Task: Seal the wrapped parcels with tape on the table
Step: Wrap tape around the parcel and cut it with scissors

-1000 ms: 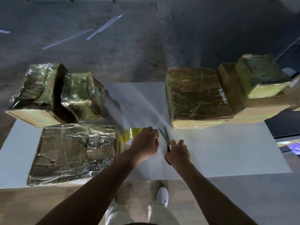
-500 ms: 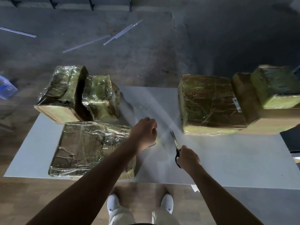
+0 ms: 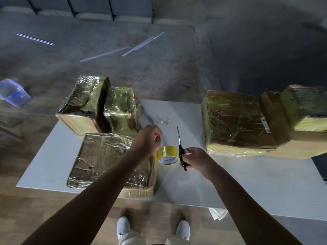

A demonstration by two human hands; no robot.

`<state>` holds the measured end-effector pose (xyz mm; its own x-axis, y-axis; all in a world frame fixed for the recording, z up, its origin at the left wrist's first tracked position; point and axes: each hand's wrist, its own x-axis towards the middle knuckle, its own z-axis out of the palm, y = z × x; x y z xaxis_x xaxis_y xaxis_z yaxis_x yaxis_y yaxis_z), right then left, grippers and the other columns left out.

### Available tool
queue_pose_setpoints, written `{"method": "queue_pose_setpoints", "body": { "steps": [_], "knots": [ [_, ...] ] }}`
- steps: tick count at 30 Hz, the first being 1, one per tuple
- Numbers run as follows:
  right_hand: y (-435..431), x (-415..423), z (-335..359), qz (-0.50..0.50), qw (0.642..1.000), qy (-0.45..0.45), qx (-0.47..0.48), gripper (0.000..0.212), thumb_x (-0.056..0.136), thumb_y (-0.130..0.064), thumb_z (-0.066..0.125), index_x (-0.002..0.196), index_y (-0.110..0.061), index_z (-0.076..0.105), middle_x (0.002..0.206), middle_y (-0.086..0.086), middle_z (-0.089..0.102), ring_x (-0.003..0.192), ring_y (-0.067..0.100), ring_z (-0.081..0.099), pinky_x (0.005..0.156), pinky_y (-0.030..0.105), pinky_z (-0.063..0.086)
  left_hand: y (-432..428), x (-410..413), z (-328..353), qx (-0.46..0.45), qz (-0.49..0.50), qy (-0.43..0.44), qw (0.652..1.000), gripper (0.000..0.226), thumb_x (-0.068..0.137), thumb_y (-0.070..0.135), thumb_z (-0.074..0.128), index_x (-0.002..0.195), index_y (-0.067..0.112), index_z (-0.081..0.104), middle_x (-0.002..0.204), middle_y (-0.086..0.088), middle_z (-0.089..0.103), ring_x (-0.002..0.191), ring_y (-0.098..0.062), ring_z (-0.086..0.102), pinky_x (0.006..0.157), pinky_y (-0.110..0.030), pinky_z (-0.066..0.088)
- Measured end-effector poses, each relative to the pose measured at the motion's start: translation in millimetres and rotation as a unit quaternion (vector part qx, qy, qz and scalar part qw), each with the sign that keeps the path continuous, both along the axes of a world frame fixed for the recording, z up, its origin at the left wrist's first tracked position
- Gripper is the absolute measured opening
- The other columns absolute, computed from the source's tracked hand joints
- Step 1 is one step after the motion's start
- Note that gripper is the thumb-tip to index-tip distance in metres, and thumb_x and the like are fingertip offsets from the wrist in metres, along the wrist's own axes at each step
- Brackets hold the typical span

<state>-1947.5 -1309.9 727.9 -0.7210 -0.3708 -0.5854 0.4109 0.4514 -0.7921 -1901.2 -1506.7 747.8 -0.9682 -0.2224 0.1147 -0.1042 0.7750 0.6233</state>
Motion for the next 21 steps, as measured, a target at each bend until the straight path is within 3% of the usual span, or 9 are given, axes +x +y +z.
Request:
{"method": "queue_pose_setpoints", "body": {
  "steps": [4,9,13,17,21],
  "knots": [
    [-1,-1,5,-0.019,1.0,0.0,-0.006,0.014,0.09,-0.011,0.062,0.101,-0.002,0.065,0.071,0.011,0.064,0.055,0.011,0.064,0.05,0.017,0.048,-2,-6,10,0.04,0.003,-0.016,0.999,0.014,0.086,0.005,0.061,0.098,0.006,0.067,0.091,-0.004,0.064,0.077,-0.011,0.056,0.065,-0.017,0.038],
    [-9,-2,7,-0.042,0.998,0.016,-0.034,0.025,0.089,-0.017,0.067,0.109,-0.003,0.063,0.076,0.01,0.068,0.065,0.017,0.069,0.063,0.026,0.054,13,0,14,0.102,-0.028,-0.099,0.989,0.018,0.093,0.017,0.055,0.098,0.005,0.067,0.086,-0.001,0.063,0.081,-0.017,0.059,0.067,-0.024,0.04],
    [-5,-7,6,-0.021,0.998,0.059,0.019,0.026,0.087,-0.023,0.07,0.106,-0.007,0.064,0.083,0.014,0.071,0.067,0.018,0.069,0.065,0.027,0.057,12,6,13,0.062,-0.023,-0.094,0.993,0.016,0.093,0.014,0.056,0.098,0.003,0.067,0.095,-0.01,0.069,0.089,-0.024,0.064,0.076,-0.029,0.049],
    [1,-12,2,-0.019,0.998,0.048,0.041,0.028,0.087,-0.02,0.069,0.107,-0.002,0.064,0.08,0.013,0.069,0.061,0.017,0.066,0.061,0.026,0.054,24,5,13,-0.021,-0.078,-0.107,0.991,0.014,0.092,0.014,0.052,0.096,0.009,0.065,0.097,-0.009,0.067,0.091,-0.025,0.063,0.079,-0.036,0.052],
    [4,-7,-1,-0.011,0.998,0.031,0.06,0.019,0.087,-0.018,0.069,0.098,-0.002,0.066,0.074,0.012,0.069,0.063,0.021,0.064,0.07,0.033,0.056,26,-18,8,-0.084,-0.135,-0.126,0.979,0.021,0.093,0.017,0.052,0.108,0.008,0.064,0.108,-0.01,0.062,0.102,-0.025,0.058,0.087,-0.035,0.048]
  ]
}}
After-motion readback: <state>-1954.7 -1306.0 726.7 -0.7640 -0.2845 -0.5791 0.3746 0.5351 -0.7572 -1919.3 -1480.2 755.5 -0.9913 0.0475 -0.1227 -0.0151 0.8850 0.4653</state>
